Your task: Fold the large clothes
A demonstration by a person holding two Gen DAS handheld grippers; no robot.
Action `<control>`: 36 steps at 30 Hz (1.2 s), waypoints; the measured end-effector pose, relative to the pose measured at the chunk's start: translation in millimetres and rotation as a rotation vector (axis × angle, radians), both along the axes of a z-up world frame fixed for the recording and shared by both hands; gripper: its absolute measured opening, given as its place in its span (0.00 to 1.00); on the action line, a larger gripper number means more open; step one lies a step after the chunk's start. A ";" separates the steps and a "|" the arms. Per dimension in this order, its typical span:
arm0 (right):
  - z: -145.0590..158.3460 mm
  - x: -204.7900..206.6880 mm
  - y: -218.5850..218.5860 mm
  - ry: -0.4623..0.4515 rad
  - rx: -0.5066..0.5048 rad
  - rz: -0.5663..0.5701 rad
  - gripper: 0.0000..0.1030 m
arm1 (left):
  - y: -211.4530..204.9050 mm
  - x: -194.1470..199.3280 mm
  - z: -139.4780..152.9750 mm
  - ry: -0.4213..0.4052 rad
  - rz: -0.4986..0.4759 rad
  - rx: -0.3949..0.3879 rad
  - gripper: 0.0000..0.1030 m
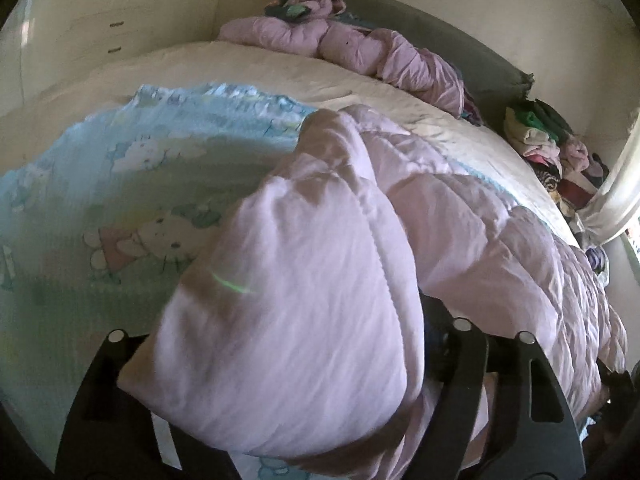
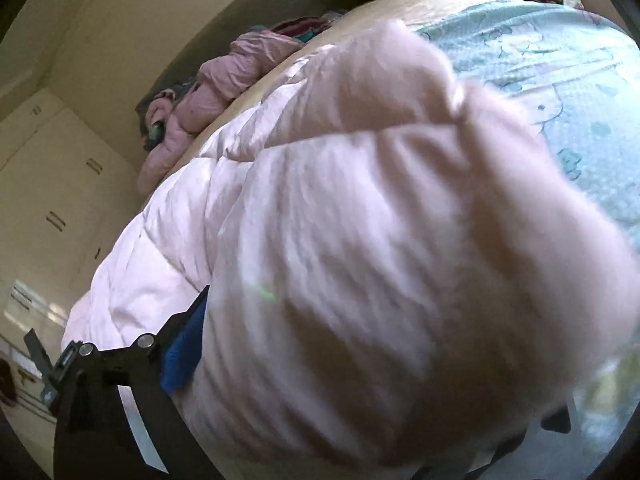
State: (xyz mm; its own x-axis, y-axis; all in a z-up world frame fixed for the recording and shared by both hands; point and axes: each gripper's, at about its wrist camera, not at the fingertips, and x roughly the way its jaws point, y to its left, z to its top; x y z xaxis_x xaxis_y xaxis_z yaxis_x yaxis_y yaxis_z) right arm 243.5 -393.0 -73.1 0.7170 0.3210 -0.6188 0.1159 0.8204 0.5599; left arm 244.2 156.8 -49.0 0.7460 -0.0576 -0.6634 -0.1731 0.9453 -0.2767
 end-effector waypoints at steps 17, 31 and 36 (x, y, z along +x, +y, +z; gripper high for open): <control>80.0 -89.4 -0.6 -0.184 -0.303 -0.009 0.95 | 5.8 -106.2 62.9 -0.119 0.057 0.091 0.91; 119.9 -184.9 84.9 -0.292 -0.385 0.237 0.96 | -63.4 -202.5 84.5 -0.180 -0.089 0.158 0.91; 107.7 -202.4 108.3 -0.280 -0.438 0.284 0.96 | -84.8 -213.6 77.8 -0.170 -0.162 0.140 0.91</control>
State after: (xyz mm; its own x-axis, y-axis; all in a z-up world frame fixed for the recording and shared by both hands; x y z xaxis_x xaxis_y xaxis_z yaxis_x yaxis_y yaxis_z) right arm 41.1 -284.7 34.6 0.7956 0.2816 -0.5364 -0.2452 0.9593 0.1399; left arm 30.6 72.0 28.9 0.8360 -0.1019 -0.5393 0.0215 0.9879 -0.1533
